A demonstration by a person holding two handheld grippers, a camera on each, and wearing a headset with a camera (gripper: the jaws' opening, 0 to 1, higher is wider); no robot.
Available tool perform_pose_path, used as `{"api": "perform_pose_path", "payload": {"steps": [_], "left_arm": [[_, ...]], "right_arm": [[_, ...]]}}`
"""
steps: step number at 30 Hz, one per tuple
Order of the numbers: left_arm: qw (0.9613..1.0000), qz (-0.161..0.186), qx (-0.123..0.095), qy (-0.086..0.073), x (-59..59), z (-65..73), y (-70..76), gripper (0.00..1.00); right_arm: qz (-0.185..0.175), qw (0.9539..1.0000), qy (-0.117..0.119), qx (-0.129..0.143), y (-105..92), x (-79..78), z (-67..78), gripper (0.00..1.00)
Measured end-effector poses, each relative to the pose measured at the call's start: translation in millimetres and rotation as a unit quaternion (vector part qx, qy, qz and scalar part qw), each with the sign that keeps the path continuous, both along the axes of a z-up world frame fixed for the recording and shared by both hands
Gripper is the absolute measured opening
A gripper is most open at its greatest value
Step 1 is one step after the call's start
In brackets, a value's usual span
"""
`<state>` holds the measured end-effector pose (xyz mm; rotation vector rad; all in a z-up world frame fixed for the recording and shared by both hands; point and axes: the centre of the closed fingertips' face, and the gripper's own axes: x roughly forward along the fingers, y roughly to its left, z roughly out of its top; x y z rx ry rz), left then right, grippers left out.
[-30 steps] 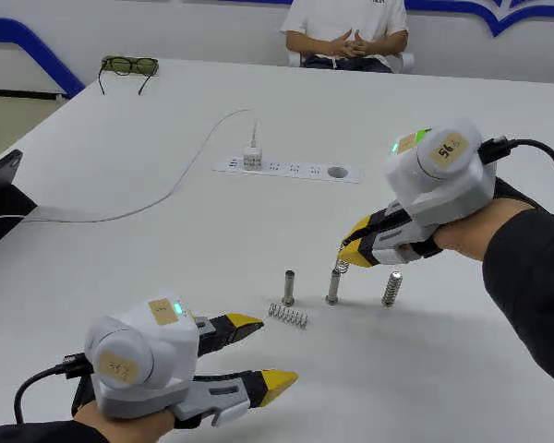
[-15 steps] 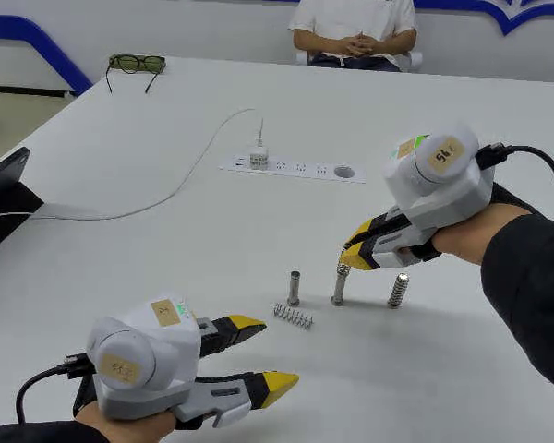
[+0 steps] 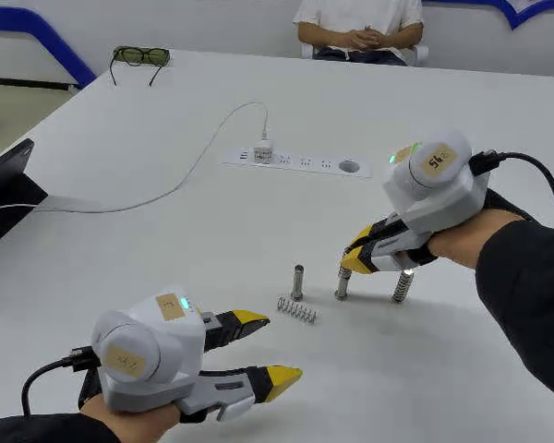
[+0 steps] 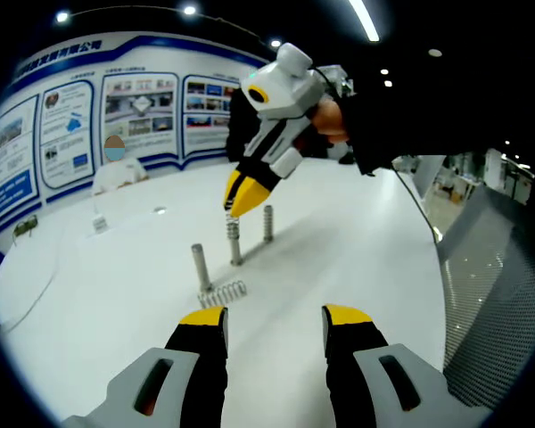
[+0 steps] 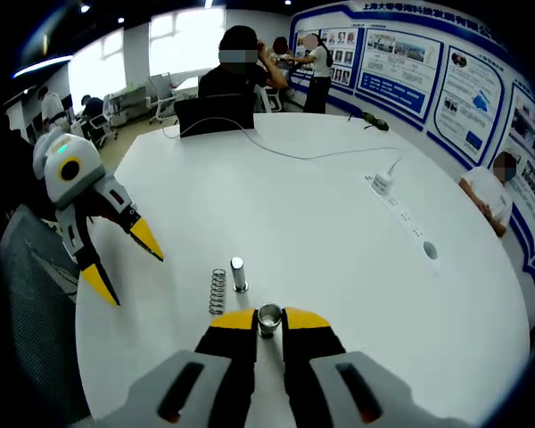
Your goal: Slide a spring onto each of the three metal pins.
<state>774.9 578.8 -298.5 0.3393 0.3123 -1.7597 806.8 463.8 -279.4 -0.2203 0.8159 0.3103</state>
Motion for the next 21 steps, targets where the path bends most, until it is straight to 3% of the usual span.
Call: {"api": "perform_pose_path", "payload": {"steps": [21], "left_arm": [[1.0,0.003,0.003,0.004,2.6,-3.4,0.0,0.43]], "right_arm": [[-0.022,0.9995,0.021,0.002,-4.9,2.2,-32.5,0.12]]}}
